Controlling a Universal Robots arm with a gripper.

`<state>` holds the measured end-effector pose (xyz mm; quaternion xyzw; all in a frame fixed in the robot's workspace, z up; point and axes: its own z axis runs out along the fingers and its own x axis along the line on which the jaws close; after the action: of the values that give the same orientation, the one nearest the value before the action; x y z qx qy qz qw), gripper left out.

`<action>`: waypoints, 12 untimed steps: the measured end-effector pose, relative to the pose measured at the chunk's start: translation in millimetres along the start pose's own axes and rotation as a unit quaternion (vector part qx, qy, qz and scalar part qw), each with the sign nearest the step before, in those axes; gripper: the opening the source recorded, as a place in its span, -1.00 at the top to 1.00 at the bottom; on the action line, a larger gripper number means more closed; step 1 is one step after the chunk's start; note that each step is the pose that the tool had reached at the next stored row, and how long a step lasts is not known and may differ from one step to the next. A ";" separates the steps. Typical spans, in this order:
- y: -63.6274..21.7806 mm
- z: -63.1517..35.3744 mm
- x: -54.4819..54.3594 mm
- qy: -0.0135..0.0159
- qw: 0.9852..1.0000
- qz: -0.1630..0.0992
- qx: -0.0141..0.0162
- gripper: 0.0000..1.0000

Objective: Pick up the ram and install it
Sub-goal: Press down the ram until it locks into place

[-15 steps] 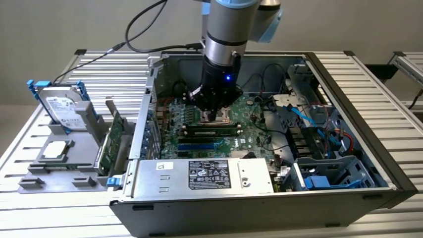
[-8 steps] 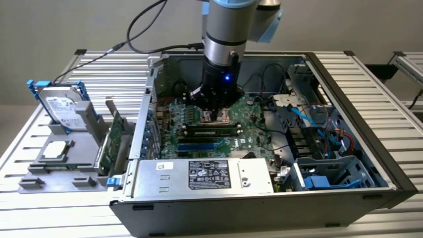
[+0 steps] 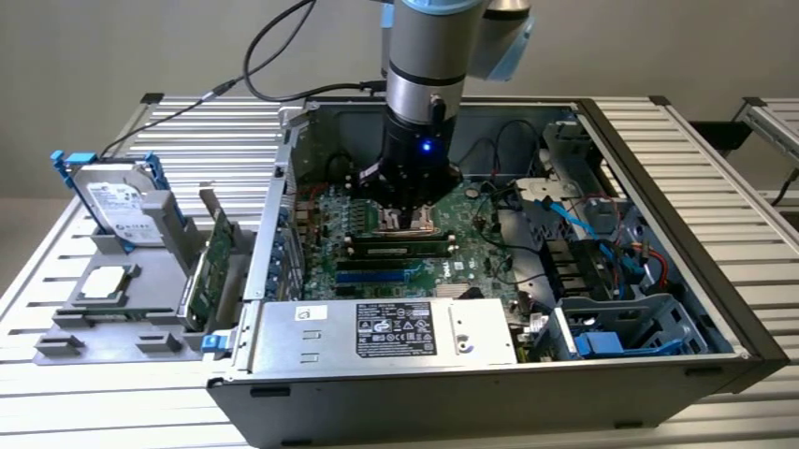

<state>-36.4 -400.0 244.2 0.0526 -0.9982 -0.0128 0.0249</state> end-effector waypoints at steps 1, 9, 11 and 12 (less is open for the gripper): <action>0.0 0.0 0.0 0.000 1.000 0.006 0.000 0.79; -4.2 -1.4 0.4 -0.001 1.000 0.029 0.001 0.79; -6.8 -2.1 0.7 -0.001 1.000 0.031 0.001 0.79; -8.1 -2.5 0.9 -0.001 0.999 0.032 0.001 0.79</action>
<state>-36.3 -408.2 246.5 0.0210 -0.9994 -0.0113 0.0246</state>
